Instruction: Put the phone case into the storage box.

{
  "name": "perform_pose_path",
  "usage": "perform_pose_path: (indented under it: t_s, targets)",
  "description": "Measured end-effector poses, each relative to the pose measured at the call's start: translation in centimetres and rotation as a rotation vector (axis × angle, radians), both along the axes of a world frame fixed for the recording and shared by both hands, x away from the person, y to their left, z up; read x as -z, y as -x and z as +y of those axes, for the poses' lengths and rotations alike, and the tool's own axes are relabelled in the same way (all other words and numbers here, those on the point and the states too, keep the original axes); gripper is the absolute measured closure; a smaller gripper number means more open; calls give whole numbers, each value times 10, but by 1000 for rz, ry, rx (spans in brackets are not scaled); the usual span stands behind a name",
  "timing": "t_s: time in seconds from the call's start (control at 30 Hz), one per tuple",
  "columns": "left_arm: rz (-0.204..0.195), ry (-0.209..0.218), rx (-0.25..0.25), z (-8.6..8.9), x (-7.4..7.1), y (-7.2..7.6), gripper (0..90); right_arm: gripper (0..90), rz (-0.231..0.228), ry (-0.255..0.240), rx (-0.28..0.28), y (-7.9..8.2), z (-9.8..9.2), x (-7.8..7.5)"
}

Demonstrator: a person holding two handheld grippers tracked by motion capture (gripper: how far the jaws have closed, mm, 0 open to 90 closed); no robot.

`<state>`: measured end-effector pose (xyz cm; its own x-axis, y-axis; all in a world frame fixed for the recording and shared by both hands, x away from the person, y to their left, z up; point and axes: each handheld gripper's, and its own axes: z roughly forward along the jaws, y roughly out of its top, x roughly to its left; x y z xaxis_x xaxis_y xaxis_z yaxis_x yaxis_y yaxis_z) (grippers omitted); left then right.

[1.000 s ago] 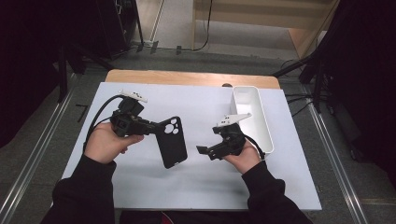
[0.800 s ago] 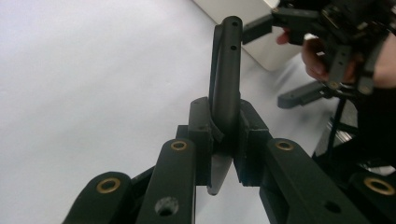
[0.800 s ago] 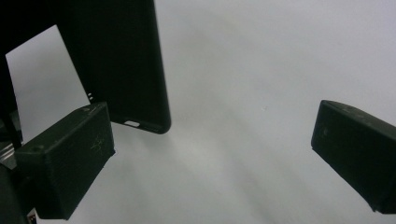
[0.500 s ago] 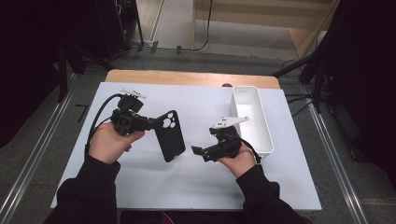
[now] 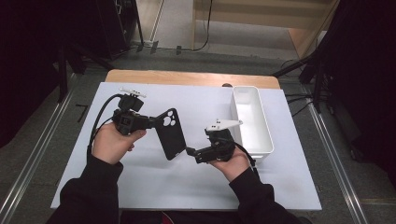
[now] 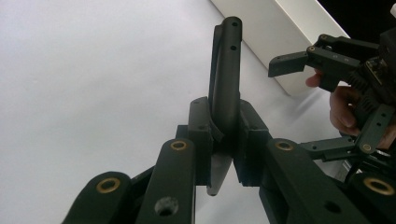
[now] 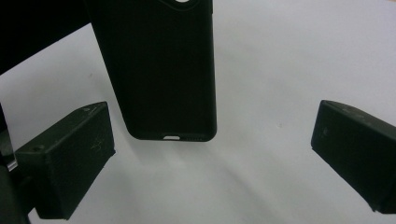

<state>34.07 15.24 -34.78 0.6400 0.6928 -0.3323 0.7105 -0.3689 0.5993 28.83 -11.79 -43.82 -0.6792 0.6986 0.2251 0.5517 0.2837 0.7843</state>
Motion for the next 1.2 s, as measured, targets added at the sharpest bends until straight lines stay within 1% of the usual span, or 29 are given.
perform_pose_path:
  t_s: [0.07,0.27,0.43,0.47,0.53,0.57,0.67,0.7,0.83,0.93,1.0,1.07,1.2]
  targets:
    - [-6,5,1,1,0,-1,786,0,-5,-6,12,1,1,-1]
    - [-6,8,-4,1,0,-1,786,0,-20,-31,66,2,5,-4]
    - [-4,7,0,-1,1,-1,786,0,-43,-44,85,4,10,-8]
    - [-1,5,5,-1,1,-1,785,0,-40,-48,92,5,12,-10]
    - [7,8,6,-1,2,-1,785,0,-49,-40,98,6,14,-12]
    - [7,9,7,-2,2,-1,786,0,-58,-31,95,6,15,-12]
    - [9,3,13,-3,2,0,786,0,-49,-39,95,5,19,-13]
    - [10,8,13,-3,2,0,786,0,-42,-45,95,5,20,-13]
    - [13,5,16,-5,2,1,786,0,-39,-40,102,4,24,-13]
    - [17,3,19,-7,3,1,785,0,-52,-37,108,4,26,-16]
    - [20,3,24,-7,3,1,786,0,-55,-33,102,4,28,-17]
    - [21,4,23,-8,3,2,785,0,-45,-35,105,4,30,-18]
    - [20,1,28,-10,4,2,785,0,-44,-37,101,3,33,-19]
